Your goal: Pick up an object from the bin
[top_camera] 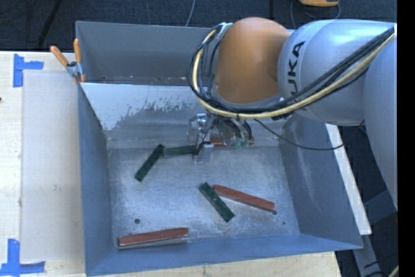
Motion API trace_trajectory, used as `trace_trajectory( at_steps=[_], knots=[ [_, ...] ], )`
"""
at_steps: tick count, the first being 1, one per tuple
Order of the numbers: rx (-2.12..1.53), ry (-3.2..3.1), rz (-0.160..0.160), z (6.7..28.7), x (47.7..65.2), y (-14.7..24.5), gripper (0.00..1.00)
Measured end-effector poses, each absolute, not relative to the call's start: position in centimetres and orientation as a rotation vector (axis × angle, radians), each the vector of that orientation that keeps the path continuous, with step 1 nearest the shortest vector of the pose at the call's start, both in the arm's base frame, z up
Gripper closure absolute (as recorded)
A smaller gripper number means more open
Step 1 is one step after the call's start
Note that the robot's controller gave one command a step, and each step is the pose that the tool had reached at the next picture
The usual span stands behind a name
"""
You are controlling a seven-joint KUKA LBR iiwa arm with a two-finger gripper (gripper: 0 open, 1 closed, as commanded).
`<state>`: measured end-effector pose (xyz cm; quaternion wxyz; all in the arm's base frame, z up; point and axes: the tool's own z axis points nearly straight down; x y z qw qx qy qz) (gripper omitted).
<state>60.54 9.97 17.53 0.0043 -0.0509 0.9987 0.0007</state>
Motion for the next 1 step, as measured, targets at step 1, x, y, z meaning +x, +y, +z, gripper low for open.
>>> trace_trajectory(
  at_steps=[1],
  knots=[
    [-0.166, 3.128, 0.002, 31.6, 57.1, 11.26, 1.0]
  ],
)
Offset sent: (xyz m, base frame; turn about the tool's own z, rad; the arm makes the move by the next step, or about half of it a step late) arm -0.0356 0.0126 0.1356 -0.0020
